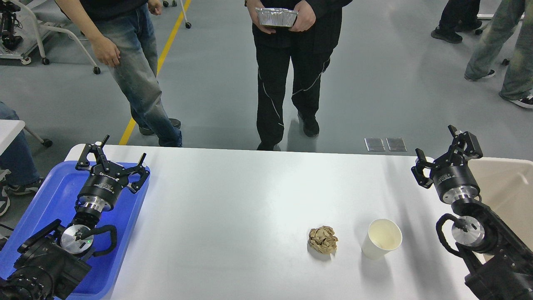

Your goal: Tidy desktop

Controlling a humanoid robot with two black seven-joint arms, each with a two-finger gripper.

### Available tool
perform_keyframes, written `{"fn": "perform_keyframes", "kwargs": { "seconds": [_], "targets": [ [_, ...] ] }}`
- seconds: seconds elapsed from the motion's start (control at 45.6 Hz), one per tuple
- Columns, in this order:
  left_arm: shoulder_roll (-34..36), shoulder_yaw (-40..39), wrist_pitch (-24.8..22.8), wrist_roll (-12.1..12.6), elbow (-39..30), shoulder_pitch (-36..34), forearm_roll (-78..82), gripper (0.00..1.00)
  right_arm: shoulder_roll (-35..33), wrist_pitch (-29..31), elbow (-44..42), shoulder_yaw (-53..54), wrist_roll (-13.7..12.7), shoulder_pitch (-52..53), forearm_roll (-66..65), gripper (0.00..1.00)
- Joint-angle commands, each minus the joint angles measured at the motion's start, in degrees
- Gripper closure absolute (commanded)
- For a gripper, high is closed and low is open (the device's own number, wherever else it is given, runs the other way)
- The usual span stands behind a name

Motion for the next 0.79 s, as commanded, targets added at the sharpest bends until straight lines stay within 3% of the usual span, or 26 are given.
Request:
{"fn": "perform_keyframes", "kwargs": {
  "seconds": [0.0,0.768],
  "targets": [
    [0.0,0.0,0.0,0.0,-0.1,0.0,0.0,0.0,0.0,0.0,0.1,0.0,0.0,0.0,0.0,0.0],
    [0.0,0.0,0.0,0.0,0.0,0.0,0.0,0.0,-0.1,0.1,0.3,-0.8,0.0,-0.5,0.0,0.0]
  ]
}}
